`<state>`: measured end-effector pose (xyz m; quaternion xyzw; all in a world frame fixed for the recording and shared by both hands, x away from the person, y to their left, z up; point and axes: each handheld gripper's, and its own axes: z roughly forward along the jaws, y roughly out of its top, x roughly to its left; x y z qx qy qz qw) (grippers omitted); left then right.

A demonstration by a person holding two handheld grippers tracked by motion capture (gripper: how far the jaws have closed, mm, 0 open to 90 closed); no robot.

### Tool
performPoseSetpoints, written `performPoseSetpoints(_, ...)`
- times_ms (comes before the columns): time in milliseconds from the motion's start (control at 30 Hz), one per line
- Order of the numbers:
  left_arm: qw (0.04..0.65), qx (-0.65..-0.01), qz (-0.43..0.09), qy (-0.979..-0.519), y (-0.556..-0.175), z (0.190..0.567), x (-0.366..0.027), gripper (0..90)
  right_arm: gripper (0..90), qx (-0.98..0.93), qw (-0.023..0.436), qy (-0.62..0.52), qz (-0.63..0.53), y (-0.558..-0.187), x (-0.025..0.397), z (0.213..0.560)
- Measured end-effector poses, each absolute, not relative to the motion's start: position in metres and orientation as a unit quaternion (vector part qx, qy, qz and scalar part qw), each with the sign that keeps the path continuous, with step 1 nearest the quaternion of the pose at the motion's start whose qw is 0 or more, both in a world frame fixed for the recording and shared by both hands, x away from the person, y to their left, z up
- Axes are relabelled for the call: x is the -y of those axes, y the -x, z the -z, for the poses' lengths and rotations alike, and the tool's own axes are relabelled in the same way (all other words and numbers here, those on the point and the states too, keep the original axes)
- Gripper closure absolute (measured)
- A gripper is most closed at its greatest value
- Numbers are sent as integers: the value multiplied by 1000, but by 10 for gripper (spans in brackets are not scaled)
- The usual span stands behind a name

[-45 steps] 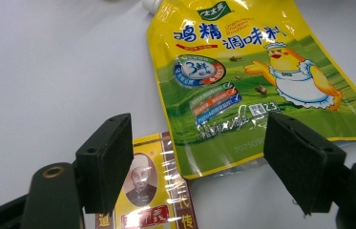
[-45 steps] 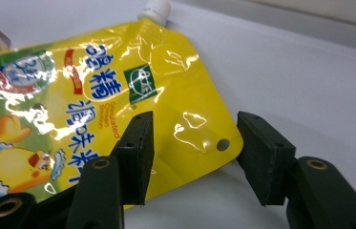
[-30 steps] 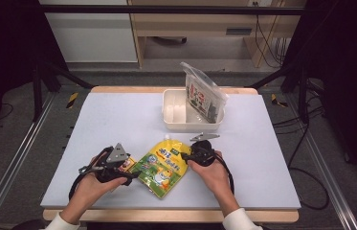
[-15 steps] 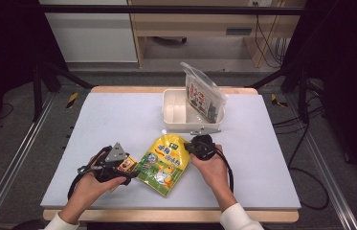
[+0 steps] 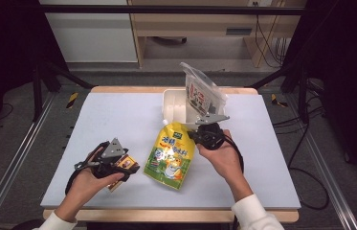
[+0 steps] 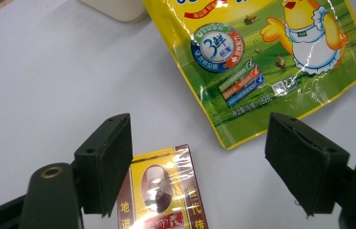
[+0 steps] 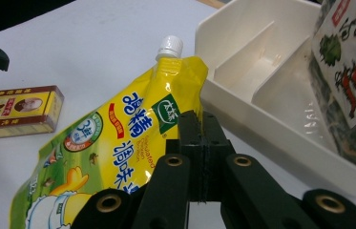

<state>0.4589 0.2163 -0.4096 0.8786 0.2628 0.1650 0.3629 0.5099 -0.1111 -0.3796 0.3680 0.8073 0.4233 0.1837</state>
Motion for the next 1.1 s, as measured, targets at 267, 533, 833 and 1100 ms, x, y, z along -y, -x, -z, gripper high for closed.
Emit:
performPoseSetpoints(267, 362, -252, -166, -882, -460, 397, -218, 238, 900, -822, 187, -327, -428, -511, 107, 360)
performPoseSetpoints(533, 337, -226, -168, -899, -469, 378, -215, 223, 900, -835, 188, -289, -429, -511, 97, 345)
performPoseSetpoints(833, 318, -208, -175, -908, -489, 351, -215, 199, 900, -851, 191, -241, -425, -509, 84, 327)
performPoseSetpoints(1100, 297, -194, -182, -917, -499, 334, -210, 176, 900, -863, 192, -202, -422, -504, 73, 316)
